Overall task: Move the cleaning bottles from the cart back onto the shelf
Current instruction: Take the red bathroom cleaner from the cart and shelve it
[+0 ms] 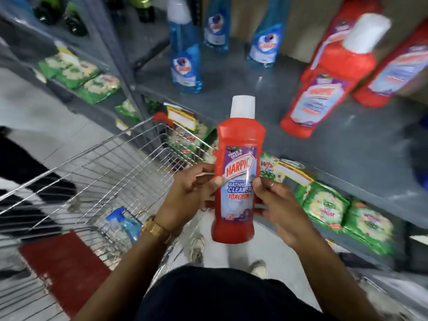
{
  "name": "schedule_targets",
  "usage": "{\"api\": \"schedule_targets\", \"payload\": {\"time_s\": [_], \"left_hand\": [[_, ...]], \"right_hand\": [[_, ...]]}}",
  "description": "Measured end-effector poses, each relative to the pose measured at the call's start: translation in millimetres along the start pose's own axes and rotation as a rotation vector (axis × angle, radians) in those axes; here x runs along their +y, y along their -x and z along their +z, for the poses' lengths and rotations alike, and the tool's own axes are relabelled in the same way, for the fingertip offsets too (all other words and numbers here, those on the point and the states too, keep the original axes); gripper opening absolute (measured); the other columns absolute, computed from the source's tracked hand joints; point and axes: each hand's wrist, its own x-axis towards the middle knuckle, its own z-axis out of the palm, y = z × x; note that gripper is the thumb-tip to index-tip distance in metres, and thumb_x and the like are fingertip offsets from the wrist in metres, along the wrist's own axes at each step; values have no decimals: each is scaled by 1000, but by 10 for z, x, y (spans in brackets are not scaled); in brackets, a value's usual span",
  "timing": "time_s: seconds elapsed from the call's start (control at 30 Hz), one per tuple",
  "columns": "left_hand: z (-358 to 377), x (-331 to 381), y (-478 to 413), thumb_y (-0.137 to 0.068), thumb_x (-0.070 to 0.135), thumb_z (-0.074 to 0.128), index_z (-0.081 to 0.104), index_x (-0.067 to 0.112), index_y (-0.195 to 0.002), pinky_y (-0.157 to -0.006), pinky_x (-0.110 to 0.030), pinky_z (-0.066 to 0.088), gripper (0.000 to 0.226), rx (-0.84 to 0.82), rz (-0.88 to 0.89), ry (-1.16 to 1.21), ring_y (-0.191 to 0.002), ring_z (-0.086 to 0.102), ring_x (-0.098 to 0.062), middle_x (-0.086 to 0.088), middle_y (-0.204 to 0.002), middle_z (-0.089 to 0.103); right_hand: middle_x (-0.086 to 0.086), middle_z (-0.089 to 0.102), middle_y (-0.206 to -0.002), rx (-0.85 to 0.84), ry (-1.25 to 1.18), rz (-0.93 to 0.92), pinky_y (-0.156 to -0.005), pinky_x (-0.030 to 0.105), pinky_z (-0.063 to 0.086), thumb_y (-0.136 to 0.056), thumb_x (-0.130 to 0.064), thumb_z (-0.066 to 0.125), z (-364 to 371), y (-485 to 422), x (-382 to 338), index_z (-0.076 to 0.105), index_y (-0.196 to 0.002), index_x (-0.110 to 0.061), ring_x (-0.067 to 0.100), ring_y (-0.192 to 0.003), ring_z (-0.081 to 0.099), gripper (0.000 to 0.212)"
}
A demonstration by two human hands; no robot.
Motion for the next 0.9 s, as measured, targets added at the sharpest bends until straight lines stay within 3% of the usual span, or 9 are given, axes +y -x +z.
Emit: {"api": "schedule_targets", "payload": {"time_s": [0.17,0.23,0.37,0.43,0.57,0.77,0.83,0.9], "left_hand": [[710,46,38,-88,11,59,64,9,-102,-66,-28,61,15,-139,76,-38,-82,73,-13,-3,-93,77],[977,84,14,-89,10,57,62,6,-108,-74,-30,61,20,-199,138,-53,-91,72,-15,-8,-103,75],[1612,217,-190,-91,7,54,56,8,-109,-78,-16,54,18,-322,298,-43,-93,64,-7,-6,-104,68],[1942,271,-378,-88,8,52,52,1,-111,-82,-21,49,24,-380,367,-37,-95,58,-12,-11,-104,63],[2435,306,-890,-92,-2,48,46,-12,-114,-87,-38,46,25,-391,458,-110,-96,54,-20,-16,-104,61],[2748,192,-1377,-95,-6,43,44,-17,-113,-93,-42,45,21,-362,441,-167,-98,55,-24,-17,-109,59],[2760,134,-1386,-94,1,46,45,-17,-114,-94,-43,46,26,-353,438,-170,-101,56,-26,-23,-112,61],[2745,148,-1377,-90,14,46,47,-15,-114,-94,-47,49,37,-338,453,-186,-103,61,-33,-31,-114,61]], "right_hand": [[-10,77,-75,151,-43,-96,-51,18,53,-83,-32,55,-571,487,-93,70,-88,-19,6,-68,72,20],[-6,78,-83,221,-20,-173,-57,22,56,-78,-34,57,-772,631,-159,70,-94,-15,9,-74,72,28],[5,76,-93,346,-44,-405,-69,27,57,-78,-26,57,-1250,750,-286,67,-105,-4,17,-83,69,37],[11,73,-94,393,-87,-499,-72,27,56,-81,-20,54,-1488,700,-371,62,-111,4,18,-83,68,39],[-8,77,-82,484,-154,-583,-64,24,57,-92,-5,49,-1950,408,-535,59,-114,-2,7,-75,69,25],[-11,77,-86,568,-141,-598,-80,32,58,-92,0,50,-2282,-44,-539,56,-122,3,8,-82,69,31],[-8,76,-91,601,-130,-585,-80,30,59,-92,-1,52,-2291,-114,-473,56,-122,2,8,-84,70,31],[6,73,-105,620,-122,-582,-83,32,58,-92,-5,54,-2286,-141,-463,59,-120,-9,12,-91,69,29]]}}
